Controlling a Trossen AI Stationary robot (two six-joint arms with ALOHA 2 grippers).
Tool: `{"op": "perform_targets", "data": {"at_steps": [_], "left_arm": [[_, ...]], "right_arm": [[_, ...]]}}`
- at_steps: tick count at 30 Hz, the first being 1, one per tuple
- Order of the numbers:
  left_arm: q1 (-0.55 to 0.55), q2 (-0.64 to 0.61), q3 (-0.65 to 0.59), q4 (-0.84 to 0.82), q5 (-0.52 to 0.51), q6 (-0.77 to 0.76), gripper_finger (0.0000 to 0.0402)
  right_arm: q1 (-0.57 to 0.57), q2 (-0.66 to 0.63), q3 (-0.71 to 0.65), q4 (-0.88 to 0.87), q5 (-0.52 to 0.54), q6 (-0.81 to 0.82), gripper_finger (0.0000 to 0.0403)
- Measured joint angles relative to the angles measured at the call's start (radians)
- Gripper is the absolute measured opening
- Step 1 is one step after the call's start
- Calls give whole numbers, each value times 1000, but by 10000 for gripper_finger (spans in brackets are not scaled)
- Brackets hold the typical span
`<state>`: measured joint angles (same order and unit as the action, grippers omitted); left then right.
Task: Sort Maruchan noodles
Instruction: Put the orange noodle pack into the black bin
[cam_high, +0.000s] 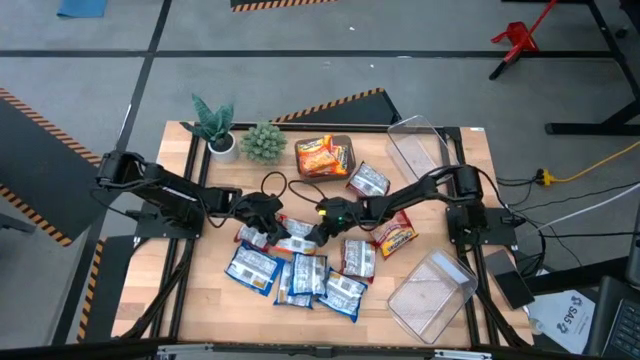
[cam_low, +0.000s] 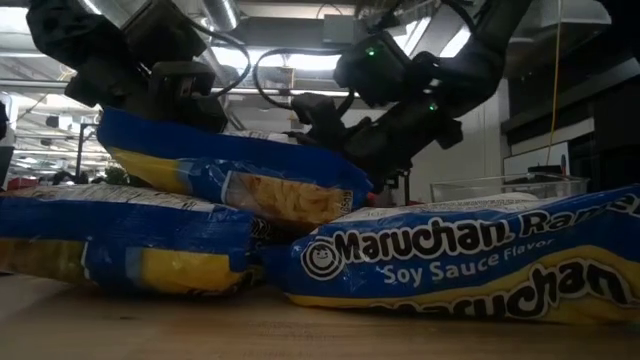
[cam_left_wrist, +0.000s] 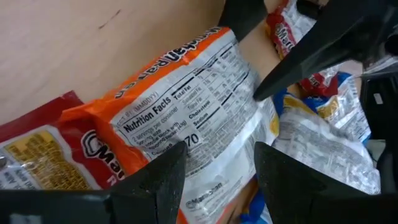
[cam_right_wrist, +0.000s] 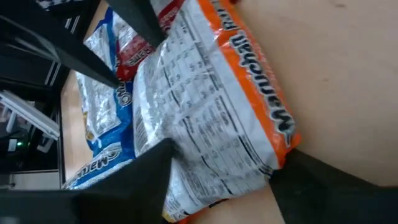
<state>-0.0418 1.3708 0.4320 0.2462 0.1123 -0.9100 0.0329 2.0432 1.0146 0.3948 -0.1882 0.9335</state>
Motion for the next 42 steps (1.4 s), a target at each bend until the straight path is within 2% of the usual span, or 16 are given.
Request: {"op": "perform_targets", "data": {"at_steps": [5,9,14,16,20,24,26,34,38,42], "left_arm": [[0,-8,0,38,14,-27,183],[8,-23,1,58,68,-38,183],[29,-58,1,67,106,-67,183],[38,-78,1,69,122,-78,183],[53,-138,1,66,145,-96,183],[55,-185,1,88,54,-153,183],[56,-199,1,112,11,-209,183],[70,-209,2,345,6,-433,183],[70,-209,2,476,-65,-549,184],[76,-209,2,574,-132,-636,192]], "right_arm": [[0,2,28,-17,-7,-21,115],[0,3,39,-12,-18,-50,23],[0,-26,39,-76,18,-76,22],[0,-58,40,-144,63,-122,14],[0,-145,40,-273,209,-257,9],[10,-246,40,-356,391,-459,5],[27,-293,40,-396,515,-571,5],[158,-470,40,-482,973,-984,5],[233,-525,40,-472,1172,-1217,3],[293,-553,41,-455,1323,-1376,5]]}}
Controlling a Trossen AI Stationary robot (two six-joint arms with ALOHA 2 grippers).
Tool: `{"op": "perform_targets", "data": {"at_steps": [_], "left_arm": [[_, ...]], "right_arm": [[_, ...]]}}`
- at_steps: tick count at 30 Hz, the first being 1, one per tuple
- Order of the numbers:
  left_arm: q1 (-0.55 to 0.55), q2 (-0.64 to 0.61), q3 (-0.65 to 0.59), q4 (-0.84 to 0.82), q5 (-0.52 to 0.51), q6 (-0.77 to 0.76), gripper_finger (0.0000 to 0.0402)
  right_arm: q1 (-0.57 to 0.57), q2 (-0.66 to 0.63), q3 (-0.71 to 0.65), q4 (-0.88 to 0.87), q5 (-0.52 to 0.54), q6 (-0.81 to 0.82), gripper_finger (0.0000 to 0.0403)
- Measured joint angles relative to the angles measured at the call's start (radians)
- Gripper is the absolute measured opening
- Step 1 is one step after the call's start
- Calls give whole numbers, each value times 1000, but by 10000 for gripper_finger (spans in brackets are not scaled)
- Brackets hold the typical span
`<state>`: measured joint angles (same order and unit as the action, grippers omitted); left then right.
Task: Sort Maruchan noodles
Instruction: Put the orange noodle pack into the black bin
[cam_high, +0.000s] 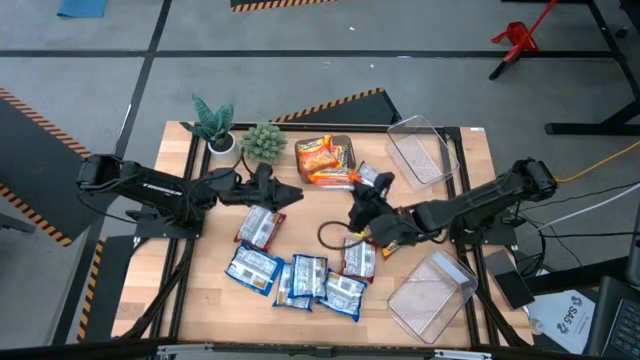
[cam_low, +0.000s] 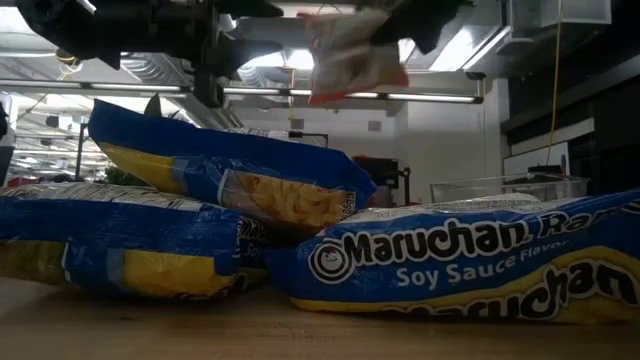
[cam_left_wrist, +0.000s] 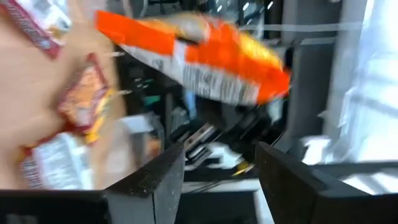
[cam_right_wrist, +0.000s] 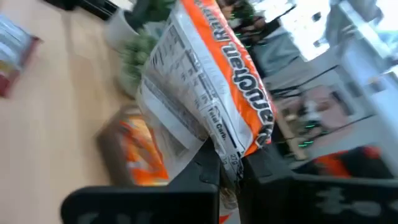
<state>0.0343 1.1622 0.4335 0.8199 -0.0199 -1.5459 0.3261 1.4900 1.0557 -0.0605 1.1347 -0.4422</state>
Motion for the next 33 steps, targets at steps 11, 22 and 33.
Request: {"op": "perform_targets", "data": {"at_steps": [11,22,33], "left_arm": [[8,0,0,0,-103,-125,193],[24,11,0,0,2,-187,194],[37,12,38,9,-7,-318,196]], "right_arm": [[76,-13,0,15,175,-292,6],[73,-12,0,195,170,-603,6],[74,-12,0,302,151,-766,7]]}}
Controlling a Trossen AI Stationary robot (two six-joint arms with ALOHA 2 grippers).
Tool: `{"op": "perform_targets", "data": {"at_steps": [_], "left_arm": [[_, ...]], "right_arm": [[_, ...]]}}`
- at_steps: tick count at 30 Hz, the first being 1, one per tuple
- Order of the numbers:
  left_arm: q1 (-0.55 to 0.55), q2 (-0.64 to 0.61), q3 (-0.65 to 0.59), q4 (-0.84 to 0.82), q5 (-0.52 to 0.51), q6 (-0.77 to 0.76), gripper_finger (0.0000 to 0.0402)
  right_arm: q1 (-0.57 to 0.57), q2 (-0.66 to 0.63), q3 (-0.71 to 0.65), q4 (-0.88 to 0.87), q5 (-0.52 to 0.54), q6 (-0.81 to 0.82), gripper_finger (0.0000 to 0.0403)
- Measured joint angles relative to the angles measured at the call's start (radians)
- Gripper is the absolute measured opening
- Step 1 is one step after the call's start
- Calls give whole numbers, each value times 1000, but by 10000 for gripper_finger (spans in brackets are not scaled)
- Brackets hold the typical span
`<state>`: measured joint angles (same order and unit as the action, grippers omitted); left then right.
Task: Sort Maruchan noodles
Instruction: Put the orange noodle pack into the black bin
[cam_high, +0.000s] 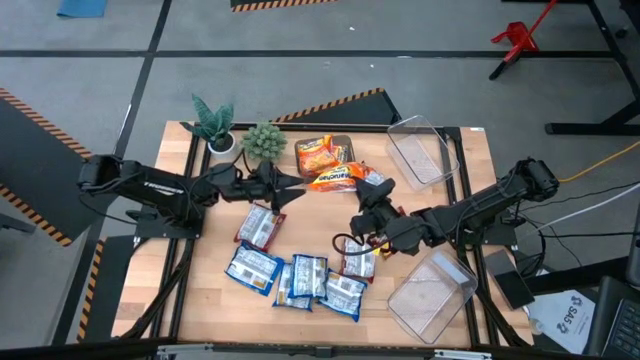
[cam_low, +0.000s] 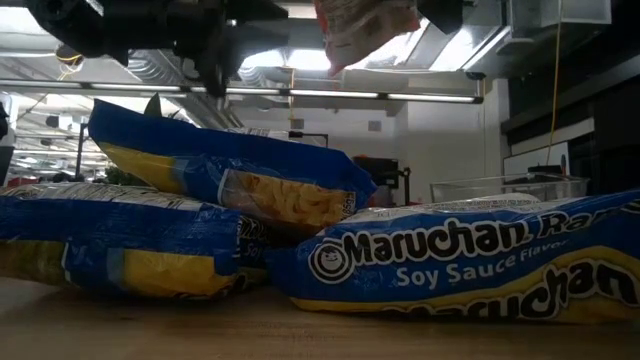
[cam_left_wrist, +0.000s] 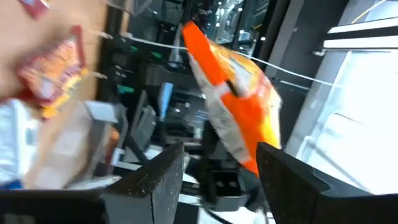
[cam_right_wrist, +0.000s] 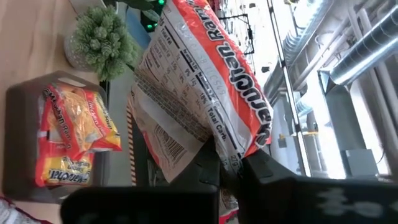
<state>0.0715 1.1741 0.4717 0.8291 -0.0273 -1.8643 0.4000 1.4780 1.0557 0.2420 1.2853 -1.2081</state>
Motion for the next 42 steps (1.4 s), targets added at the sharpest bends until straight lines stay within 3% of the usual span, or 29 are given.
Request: {"op": "perform_targets", "data": {"at_steps": [4,11,14,24,31,38,42], "left_arm": [[16,43,43,-9,6,-30,214],[23,172,107,-1,114,-138,277],[23,213,122,46,66,-157,289],[30,224,123,270,-162,-225,290],[4,225,124,214,-118,-257,288],[-15,225,124,209,-93,-309,287],[-15,225,124,199,-114,-308,287]], "right_arm": [[0,0,0,2,-37,-9,4],[0,1,0,50,-48,-9,5],[0,1,0,54,-47,-9,4],[0,1,0,48,-12,-6,4],[-1,1,0,68,-48,-11,7],[-1,1,0,176,-48,-165,7],[-1,1,0,184,-100,-179,10]]}}
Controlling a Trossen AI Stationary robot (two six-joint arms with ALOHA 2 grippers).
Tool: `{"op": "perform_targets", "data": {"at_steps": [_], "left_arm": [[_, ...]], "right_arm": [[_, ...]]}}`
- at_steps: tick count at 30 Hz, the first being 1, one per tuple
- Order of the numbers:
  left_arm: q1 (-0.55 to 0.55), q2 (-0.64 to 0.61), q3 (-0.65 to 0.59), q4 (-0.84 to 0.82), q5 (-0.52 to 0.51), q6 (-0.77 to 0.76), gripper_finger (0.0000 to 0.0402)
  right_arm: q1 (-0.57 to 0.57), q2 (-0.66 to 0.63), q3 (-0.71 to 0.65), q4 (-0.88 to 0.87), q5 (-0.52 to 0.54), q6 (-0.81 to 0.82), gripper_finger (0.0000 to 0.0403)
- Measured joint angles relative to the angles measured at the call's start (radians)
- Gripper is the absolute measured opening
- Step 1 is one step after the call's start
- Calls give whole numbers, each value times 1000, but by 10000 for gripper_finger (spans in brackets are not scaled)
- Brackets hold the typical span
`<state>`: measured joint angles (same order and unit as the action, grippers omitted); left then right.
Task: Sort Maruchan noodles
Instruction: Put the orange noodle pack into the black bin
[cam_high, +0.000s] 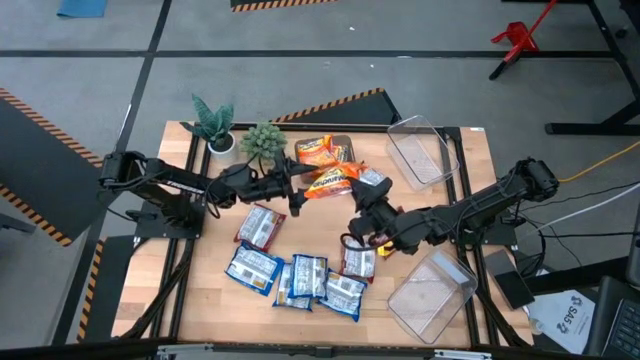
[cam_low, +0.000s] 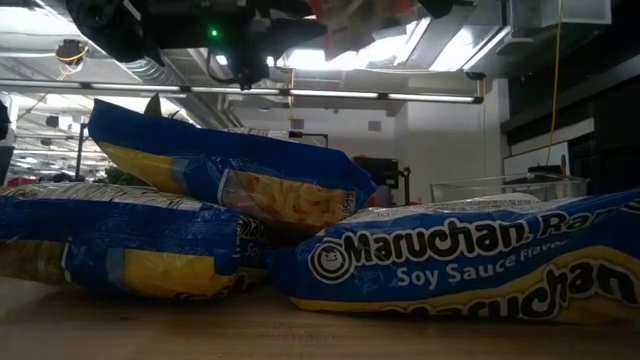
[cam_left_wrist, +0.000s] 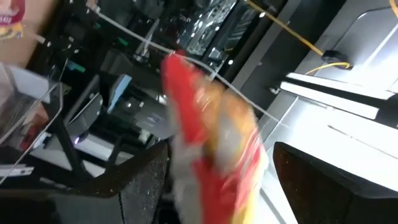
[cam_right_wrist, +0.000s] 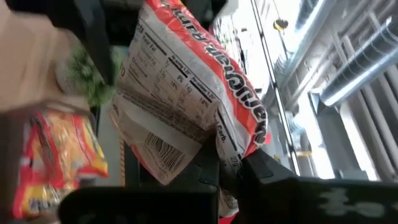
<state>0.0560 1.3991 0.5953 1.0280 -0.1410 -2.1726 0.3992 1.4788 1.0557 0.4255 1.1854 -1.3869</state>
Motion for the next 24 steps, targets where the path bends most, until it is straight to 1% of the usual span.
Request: {"op": "perform_targets", "data": {"at_steps": [6,12,16,18,21,24], "left_arm": [[-1,0,0,0,-2,1,287],[-24,0,0,5,-13,1,287],[-42,0,0,8,-77,1,287],[-45,0,0,11,-93,1,287],[-45,-1,1,23,-105,1,287],[-45,-1,23,17,-108,7,287]], "right_arm": [[-12,0,0,1,-110,61,5],[-55,0,0,1,-115,84,10],[-79,0,0,37,-135,85,4],[-82,0,0,42,-158,89,6],[-81,0,0,49,-196,142,12],[-80,13,0,51,-233,176,10]]}}
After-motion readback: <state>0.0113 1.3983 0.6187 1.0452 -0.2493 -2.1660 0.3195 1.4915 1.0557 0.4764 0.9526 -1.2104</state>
